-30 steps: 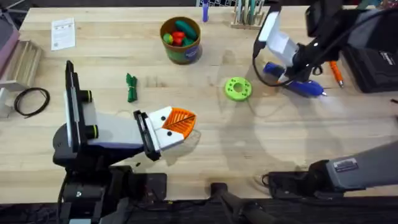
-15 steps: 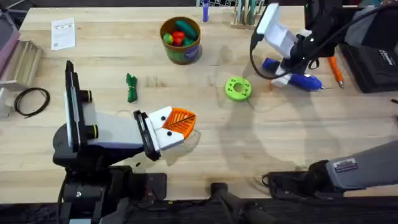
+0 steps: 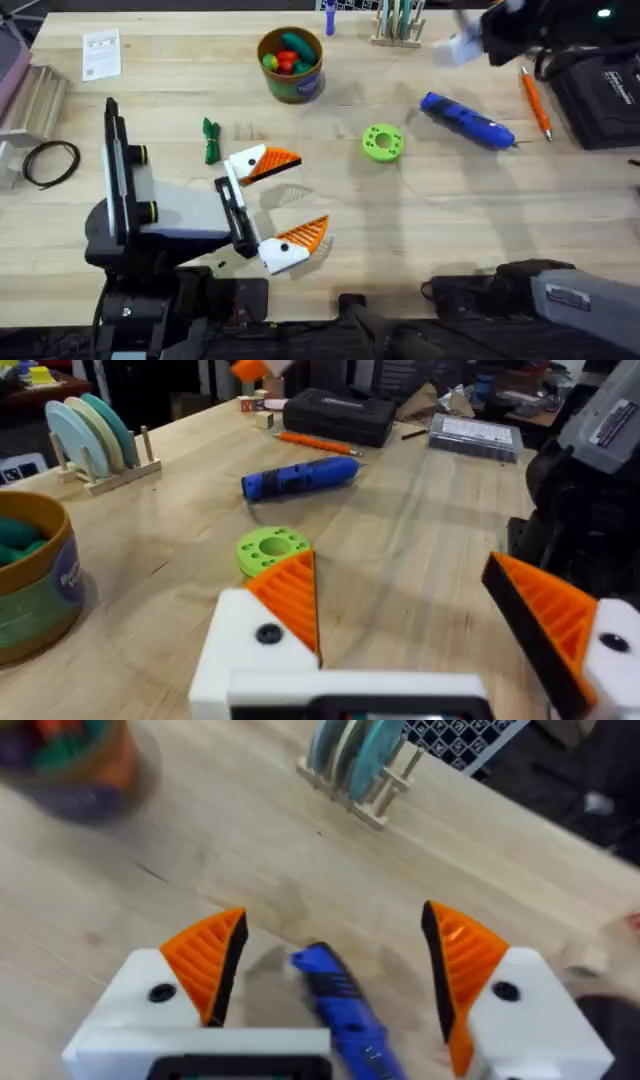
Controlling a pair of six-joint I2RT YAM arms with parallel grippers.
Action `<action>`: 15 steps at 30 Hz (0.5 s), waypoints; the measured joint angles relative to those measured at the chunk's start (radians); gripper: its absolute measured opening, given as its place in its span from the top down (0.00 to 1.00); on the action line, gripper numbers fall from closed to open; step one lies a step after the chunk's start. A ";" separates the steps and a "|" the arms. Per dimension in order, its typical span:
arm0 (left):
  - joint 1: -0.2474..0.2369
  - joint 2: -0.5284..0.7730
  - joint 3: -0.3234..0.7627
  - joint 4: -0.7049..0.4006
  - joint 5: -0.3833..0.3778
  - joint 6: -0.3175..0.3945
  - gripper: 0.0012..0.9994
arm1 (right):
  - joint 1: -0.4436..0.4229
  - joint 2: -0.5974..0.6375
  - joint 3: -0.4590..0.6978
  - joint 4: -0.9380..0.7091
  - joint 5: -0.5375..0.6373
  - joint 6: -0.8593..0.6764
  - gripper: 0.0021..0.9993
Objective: Pick up the gripper from the table and insert it into the empty holder that is missing its gripper. Then pick up a screw, insert it into the mounting hole, and use the screwdriver to tighten it. Finally, clean up the table by picking up the vegetable and placing it into the bucket.
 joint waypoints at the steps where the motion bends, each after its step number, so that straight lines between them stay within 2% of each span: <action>1: 0.000 0.000 0.000 0.001 0.000 0.000 0.01 | 0.000 -0.015 0.000 -0.008 -0.008 0.057 0.01; 5: 0.000 0.000 0.000 0.009 -0.031 -0.010 0.01 | 0.000 -0.056 0.000 -0.077 -0.034 0.264 0.01; 10: 0.022 0.000 0.007 0.003 -0.117 -0.061 0.01 | -0.004 -0.098 0.000 -0.230 -0.039 0.373 0.01; 12: 0.039 0.000 0.048 -0.078 -0.148 -0.068 0.01 | -0.017 -0.117 0.000 -0.296 -0.044 0.392 0.01; 15: 0.069 0.000 0.125 -0.263 -0.219 -0.063 0.01 | -0.059 -0.132 -0.001 -0.362 -0.066 0.405 0.01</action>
